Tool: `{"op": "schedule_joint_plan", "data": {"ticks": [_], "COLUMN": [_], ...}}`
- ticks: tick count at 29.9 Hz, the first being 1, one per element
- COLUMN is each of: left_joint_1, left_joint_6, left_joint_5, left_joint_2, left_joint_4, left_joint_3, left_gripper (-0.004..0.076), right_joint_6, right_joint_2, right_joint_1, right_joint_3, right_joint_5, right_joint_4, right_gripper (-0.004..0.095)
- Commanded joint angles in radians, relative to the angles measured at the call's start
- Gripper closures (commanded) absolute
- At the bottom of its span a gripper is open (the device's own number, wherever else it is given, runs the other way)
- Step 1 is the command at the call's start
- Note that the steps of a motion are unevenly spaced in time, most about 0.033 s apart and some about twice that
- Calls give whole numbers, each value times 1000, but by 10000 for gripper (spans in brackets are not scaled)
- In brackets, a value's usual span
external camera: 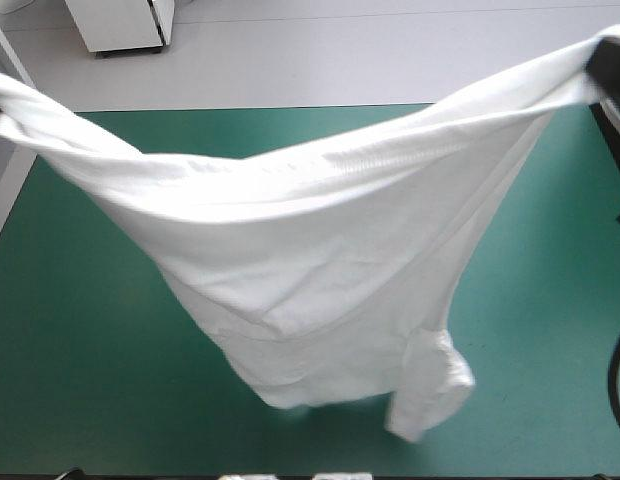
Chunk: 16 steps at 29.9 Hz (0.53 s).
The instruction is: Fold the cloth
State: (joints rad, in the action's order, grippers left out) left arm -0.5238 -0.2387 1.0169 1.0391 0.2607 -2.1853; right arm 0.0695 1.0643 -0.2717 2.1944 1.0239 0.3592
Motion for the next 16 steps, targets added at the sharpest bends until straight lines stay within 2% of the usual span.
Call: {"op": "schedule_joint_plan", "data": {"ticks": [1,5,9,13,16], "left_joint_1": [-1,-1,-1,-1,-1], "left_joint_6": [-46,-91,-204,-245,-251], "left_joint_5": [-237,-382,-502,-501,-493], "left_joint_2": [3,3,3,3,3], "left_joint_4": [33,48,141,193,195], "left_joint_3": [-35,-56,-80,-97,-97], "left_gripper": [734,734,734,734,734], "right_joint_6": [27,40,42,69,92], "right_joint_2": [-4,-4,-4,-4,-4], "right_joint_1": [0,0,0,0,0], "right_joint_3": [66,114,157,183,183], "right_joint_5": [-181,-281,-383,-465,-484], "right_joint_4": [14,14,19,25,56], "right_gripper": [921,921,921,921,921]}}
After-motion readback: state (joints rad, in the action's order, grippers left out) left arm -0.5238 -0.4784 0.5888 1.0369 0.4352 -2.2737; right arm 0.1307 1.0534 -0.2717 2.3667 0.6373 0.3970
